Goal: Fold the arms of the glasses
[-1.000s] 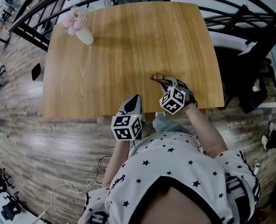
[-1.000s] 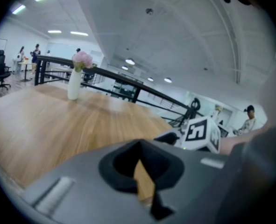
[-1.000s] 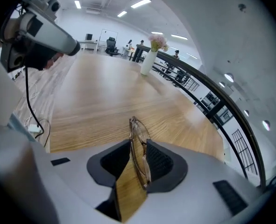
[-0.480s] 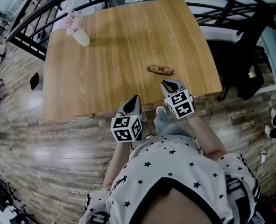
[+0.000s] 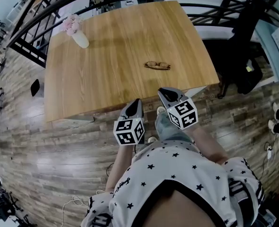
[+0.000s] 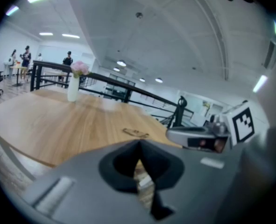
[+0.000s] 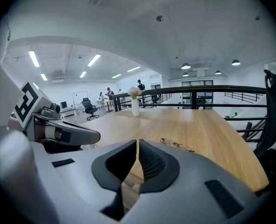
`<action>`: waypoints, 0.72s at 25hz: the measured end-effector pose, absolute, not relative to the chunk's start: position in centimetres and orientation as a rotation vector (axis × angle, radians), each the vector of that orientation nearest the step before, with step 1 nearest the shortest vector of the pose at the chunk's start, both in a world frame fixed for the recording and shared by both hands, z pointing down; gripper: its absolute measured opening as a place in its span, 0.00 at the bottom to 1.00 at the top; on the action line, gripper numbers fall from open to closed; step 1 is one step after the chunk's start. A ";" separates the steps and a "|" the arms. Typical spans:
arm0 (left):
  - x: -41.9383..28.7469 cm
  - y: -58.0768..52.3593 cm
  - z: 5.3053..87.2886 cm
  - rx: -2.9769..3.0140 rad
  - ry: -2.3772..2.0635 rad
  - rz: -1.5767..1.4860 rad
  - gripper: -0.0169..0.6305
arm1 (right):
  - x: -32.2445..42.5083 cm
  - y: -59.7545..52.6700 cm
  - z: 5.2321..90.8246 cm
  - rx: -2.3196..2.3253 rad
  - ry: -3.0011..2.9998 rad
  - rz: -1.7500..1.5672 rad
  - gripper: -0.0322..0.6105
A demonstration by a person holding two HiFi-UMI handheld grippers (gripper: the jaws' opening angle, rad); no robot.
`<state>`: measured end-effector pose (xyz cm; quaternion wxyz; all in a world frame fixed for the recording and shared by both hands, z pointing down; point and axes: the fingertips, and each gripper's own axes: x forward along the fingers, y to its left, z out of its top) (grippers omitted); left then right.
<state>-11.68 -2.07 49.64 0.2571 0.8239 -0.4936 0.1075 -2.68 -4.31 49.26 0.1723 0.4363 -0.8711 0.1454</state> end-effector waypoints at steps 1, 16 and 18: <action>-11.7 -1.6 49.5 2.237 -1.339 0.288 0.04 | -2.8 -3.6 49.0 1.240 -2.481 0.409 0.09; -13.1 4.0 48.7 2.253 -1.358 0.258 0.04 | -3.6 2.9 47.1 1.293 -2.535 0.398 0.09; -13.1 4.5 48.6 2.257 -1.357 0.252 0.04 | -3.4 3.4 46.8 1.318 -2.539 0.389 0.09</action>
